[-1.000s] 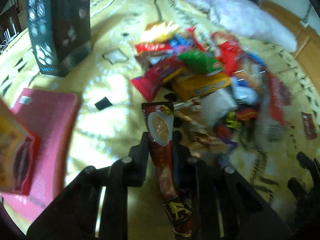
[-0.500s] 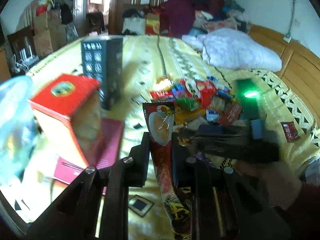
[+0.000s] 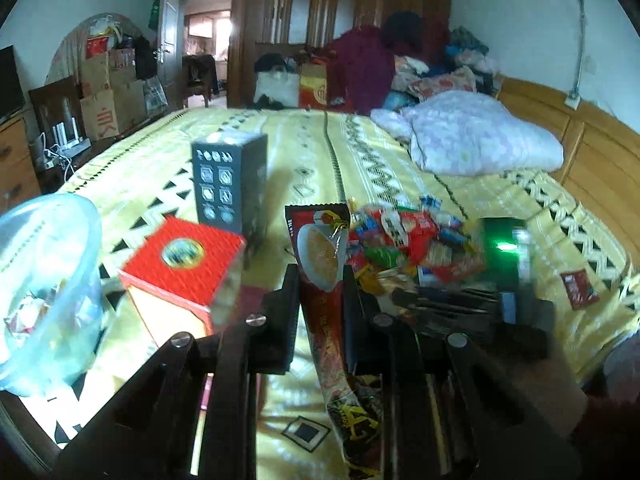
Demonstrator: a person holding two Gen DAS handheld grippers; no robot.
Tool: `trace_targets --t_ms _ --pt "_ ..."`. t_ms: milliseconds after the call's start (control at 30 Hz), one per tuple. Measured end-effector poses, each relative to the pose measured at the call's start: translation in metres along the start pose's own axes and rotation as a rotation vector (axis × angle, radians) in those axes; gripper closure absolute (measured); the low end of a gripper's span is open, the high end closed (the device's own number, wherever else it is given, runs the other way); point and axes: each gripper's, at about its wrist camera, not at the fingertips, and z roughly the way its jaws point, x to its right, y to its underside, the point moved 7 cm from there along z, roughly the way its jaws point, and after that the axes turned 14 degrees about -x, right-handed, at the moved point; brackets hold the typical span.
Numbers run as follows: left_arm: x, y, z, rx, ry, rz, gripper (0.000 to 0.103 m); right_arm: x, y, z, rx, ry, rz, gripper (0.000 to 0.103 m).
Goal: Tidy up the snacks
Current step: 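Carry both snacks over the clear bowl and open both tools to drop them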
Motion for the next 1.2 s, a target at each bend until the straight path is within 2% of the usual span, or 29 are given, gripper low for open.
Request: trace_targets --t_ms 100,233,367,467,633,800,867,967,1200 --pt "-0.015 -0.014 -0.015 0.038 -0.010 -0.028 0.084 -0.017 -0.014 -0.042 0.090 -0.004 -0.011 0.079" --pt "-0.055 -0.031 -0.036 0.087 -0.069 -0.087 0.084 -0.058 -0.045 -0.090 0.192 -0.017 -0.074 0.079" --pt "-0.119 -0.046 -0.063 0.128 -0.168 -0.186 0.084 -0.116 -0.081 -0.117 0.250 -0.070 -0.162 0.079" --pt "-0.167 -0.049 -0.079 0.149 -0.246 -0.259 0.084 -0.172 -0.106 -0.123 0.259 -0.133 -0.237 0.079" --pt "-0.237 -0.043 -0.090 0.136 -0.350 -0.378 0.084 -0.276 -0.134 -0.108 0.215 -0.234 -0.367 0.079" --pt "-0.285 -0.025 -0.072 0.050 -0.422 -0.464 0.084 -0.360 -0.139 -0.078 0.124 -0.319 -0.440 0.079" --pt "-0.297 -0.015 -0.061 0.012 -0.428 -0.490 0.084 -0.383 -0.142 -0.057 0.069 -0.352 -0.442 0.079" --pt "-0.310 -0.006 -0.059 -0.018 -0.436 -0.507 0.084 -0.404 -0.141 -0.030 0.017 -0.359 -0.459 0.079" --pt "-0.328 0.004 -0.057 -0.060 -0.427 -0.524 0.084 -0.432 -0.133 0.002 -0.041 -0.338 -0.497 0.079"
